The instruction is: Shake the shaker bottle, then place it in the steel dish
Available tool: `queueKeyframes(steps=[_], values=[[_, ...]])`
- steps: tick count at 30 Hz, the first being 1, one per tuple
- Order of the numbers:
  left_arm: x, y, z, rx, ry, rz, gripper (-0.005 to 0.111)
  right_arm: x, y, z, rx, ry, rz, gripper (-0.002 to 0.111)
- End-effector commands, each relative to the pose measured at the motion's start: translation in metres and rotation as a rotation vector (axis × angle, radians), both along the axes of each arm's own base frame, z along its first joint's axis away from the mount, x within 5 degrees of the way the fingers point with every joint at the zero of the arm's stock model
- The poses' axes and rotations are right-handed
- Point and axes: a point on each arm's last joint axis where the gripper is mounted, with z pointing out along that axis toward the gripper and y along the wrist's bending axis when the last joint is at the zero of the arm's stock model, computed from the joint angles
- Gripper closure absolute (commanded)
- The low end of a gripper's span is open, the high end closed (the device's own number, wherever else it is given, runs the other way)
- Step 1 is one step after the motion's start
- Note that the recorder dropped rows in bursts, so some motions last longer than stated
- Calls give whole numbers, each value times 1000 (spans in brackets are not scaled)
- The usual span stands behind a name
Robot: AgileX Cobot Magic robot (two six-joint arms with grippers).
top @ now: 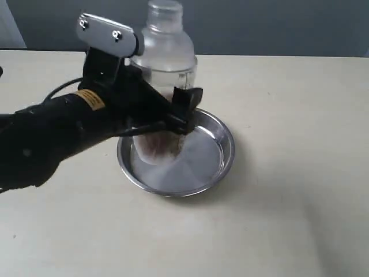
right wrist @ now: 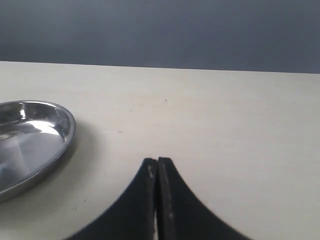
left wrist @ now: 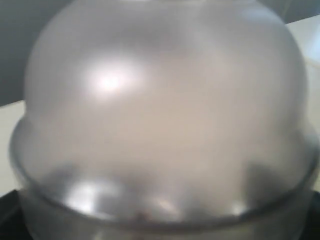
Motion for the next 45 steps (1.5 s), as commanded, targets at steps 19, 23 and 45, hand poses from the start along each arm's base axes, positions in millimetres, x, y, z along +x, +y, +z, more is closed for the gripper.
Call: queueKeyframes(steps=[19,23,45], values=[[-20,-18,9,62,-152,-309,107,0,0,1,0,-16,3,109],[18,33,-9,-193,47,273,107,0,0,1,0,-16,3,109],[-11,-10,72,-221,-475,-157,107,0,0,1,0,-16,3,109]])
